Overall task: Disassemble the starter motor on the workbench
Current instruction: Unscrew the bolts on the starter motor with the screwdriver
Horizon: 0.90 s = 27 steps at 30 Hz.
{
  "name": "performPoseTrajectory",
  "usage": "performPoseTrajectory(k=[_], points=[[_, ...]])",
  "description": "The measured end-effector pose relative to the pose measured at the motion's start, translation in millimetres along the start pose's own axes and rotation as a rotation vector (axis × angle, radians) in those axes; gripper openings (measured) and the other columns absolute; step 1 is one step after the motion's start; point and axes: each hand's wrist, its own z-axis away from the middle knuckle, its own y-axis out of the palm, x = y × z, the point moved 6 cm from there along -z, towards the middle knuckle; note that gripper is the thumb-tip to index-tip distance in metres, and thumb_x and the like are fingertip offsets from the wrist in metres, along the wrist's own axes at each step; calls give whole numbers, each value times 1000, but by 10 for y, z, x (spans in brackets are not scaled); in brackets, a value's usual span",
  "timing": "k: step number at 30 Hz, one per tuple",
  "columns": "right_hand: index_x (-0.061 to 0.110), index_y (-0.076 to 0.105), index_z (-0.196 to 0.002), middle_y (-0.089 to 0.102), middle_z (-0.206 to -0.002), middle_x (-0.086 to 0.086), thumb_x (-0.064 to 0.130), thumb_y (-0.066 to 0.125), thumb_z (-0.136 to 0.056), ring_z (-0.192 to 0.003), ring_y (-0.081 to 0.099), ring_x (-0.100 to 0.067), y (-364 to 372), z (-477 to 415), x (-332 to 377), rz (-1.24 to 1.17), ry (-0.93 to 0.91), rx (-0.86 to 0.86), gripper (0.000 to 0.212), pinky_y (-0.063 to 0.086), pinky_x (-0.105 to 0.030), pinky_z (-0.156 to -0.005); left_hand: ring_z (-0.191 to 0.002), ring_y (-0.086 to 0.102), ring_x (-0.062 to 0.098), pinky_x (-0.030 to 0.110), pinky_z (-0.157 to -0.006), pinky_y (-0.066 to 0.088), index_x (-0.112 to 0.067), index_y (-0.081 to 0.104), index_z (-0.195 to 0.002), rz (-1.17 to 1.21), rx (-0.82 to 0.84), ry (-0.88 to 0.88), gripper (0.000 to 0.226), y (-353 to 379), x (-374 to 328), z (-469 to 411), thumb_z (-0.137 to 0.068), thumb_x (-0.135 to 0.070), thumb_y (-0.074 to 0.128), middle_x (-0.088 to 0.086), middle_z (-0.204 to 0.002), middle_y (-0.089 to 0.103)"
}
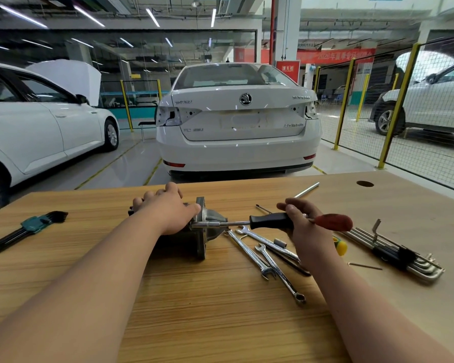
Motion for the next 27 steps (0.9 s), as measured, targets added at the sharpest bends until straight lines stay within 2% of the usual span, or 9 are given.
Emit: performPoseTrajectory(k=[2,6,10,12,15,19,22,25,27], points=[[27,62,-106,70,-110,3,9,54,-97,-97,67,-21,3,19,34,1,-12,32,22,56,-27,-69,-126,34,30,43,-97,27,-23,36,-129,2,-1,0,58,-2,-2,3,-89,-65,40,7,-138,44],[28,63,-106,66,-118,3,1,49,-94,-100,64,-18,7,42,32,-13,-20,89,32,53,-27,-76,-128,34,32,45,-99,27,-22,36,-131,-1,1,-11,61,-1,12,8,-88,-65,41,8,-139,43],[24,64,-103,74,-101,4,12,53,-97,-85,68,-17,-12,14,37,19,-54,36,17,52,-21,-60,-127,34,30,44,-98,27,-22,36,-131,6,0,-4,61,-2,10,10,-88,-66,41,7,-139,43],[22,64,-102,75,-91,4,17,55,-98,-88,71,-18,-12,-7,15,12,-38,4,10,55,-23,-62,-127,34,30,44,-97,27,-23,37,-131,12,-1,-5,61,-2,17,14,-88,-66,41,6,-138,43],[22,64,-102,75,-95,1,11,55,-98,-93,70,-21,-14,-30,-42,-5,3,7,15,59,-35,-73,-127,34,30,44,-97,27,-23,36,-131,-4,-3,-3,63,8,26,15,-87,-67,41,6,-138,43],[29,63,-106,73,-108,6,13,56,-90,-70,62,-14,-11,-3,7,-10,-38,95,24,50,-30,-64,-127,34,29,44,-98,27,-24,37,-131,-13,10,10,61,-2,11,14,-88,-66,41,6,-138,43],[27,61,-108,72,-109,6,21,54,-74,-66,58,-13,1,21,25,6,-48,135,35,47,-28,-63,-127,34,29,43,-98,27,-22,35,-132,-19,36,6,59,-21,-13,5,-90,-63,41,7,-139,43],[23,62,-103,74,-99,0,20,57,-92,-80,68,-16,-5,-1,31,19,-84,65,13,52,-26,-62,-128,34,30,43,-99,26,-20,34,-135,-35,62,2,60,-23,-29,-15,-91,-60,40,8,-139,42],[23,63,-101,74,-93,0,18,55,-99,-90,70,-21,-14,-25,-3,13,-58,21,10,55,-26,-64,-128,33,30,43,-100,26,-19,34,-134,-39,70,5,59,-24,-33,-21,-92,-59,40,8,-140,42]])
